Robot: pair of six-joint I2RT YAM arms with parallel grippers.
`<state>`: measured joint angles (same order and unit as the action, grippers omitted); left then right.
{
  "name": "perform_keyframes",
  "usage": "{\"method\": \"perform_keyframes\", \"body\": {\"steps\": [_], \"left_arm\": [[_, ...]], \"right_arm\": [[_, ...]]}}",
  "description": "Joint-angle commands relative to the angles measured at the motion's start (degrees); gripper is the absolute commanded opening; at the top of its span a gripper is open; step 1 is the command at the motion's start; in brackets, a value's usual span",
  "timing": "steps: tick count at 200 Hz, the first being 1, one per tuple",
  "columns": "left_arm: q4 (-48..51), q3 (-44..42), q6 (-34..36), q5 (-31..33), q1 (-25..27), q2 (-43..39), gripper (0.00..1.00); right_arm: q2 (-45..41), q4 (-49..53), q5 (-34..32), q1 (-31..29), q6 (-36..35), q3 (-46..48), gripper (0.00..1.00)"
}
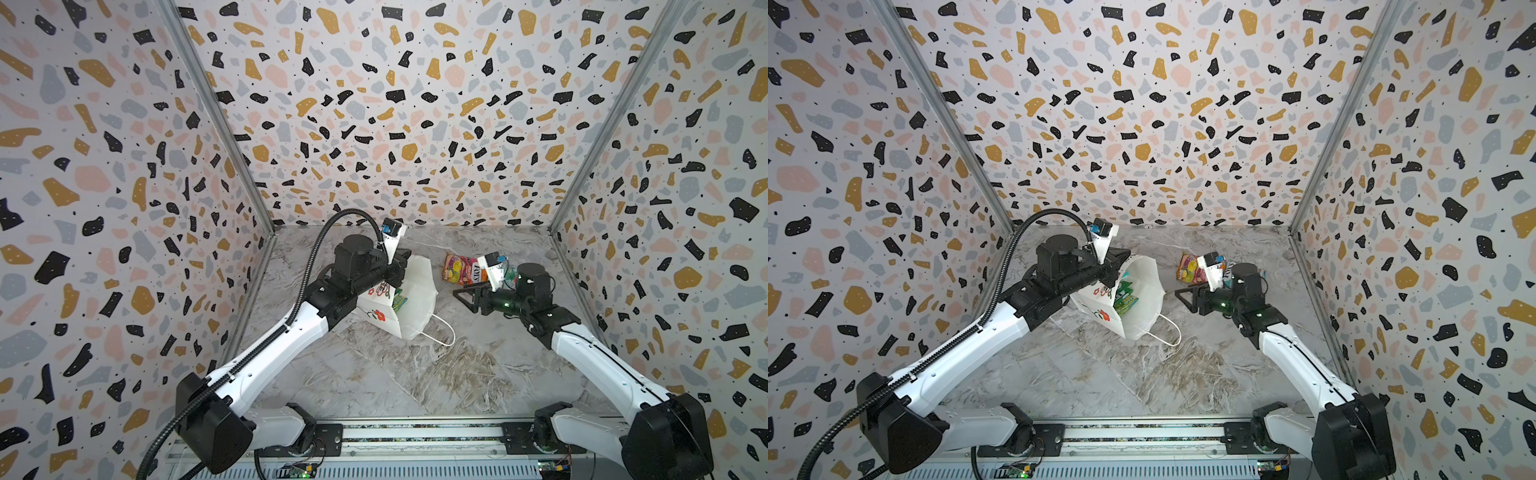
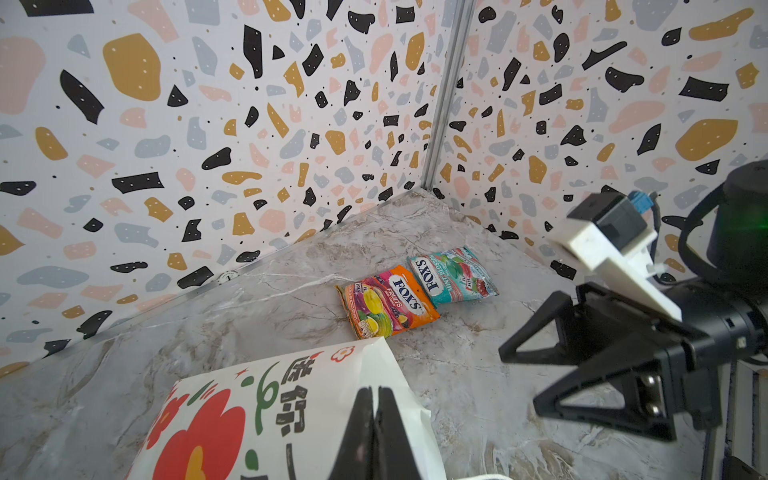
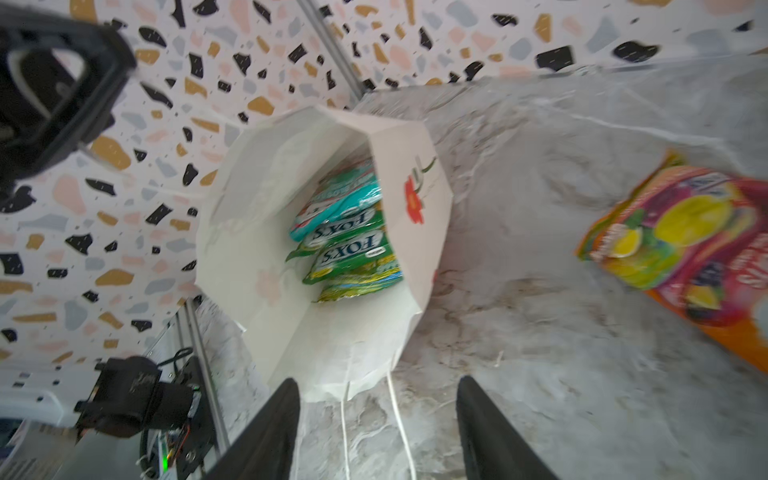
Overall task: Take the snacks out of the paper bag
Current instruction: 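Reach the right gripper back toward the bag opening, then lower the right gripper into the bag onto the green Spring Tea packet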
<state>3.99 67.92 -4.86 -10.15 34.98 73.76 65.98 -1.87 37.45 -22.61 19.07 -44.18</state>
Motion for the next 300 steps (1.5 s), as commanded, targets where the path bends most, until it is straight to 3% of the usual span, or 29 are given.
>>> {"method": "perform_keyframes", "body": {"steps": [1, 60, 147, 177, 256, 300], "left_arm": [[-4.5, -0.7, 0.8, -1.7, -0.1, -1.4, 0.0], [-4.6, -0.8, 0.9, -2.1, 0.0, -1.6, 0.0], [-4.4, -2.3, 2.7, -4.3, 0.0, -2.0, 0.0], [-4.8, -4.3, 4.8, -4.9, 0.0, -3.4, 0.0], [-4.7, -8.3, 9.1, -4.6, 0.0, -7.7, 0.0], [-4.9, -8.6, 9.1, -6.1, 0.0, -7.7, 0.0]], "right_arm": [[1.5, -1.7, -4.1, -6.0, 1.4, -0.5, 0.61], [11.9, -7.2, -7.1, -16.6, 4.6, -3.5, 0.54], [27.2, -12.6, -6.7, -21.2, 10.9, -9.8, 0.49], [31.1, -15.0, -7.4, -21.2, 15.5, -13.6, 0.49], [33.4, -21.9, -20.6, -21.0, 38.2, -15.9, 0.43], [34.7, -24.1, -24.3, -21.1, 43.8, -16.2, 0.38]]}}
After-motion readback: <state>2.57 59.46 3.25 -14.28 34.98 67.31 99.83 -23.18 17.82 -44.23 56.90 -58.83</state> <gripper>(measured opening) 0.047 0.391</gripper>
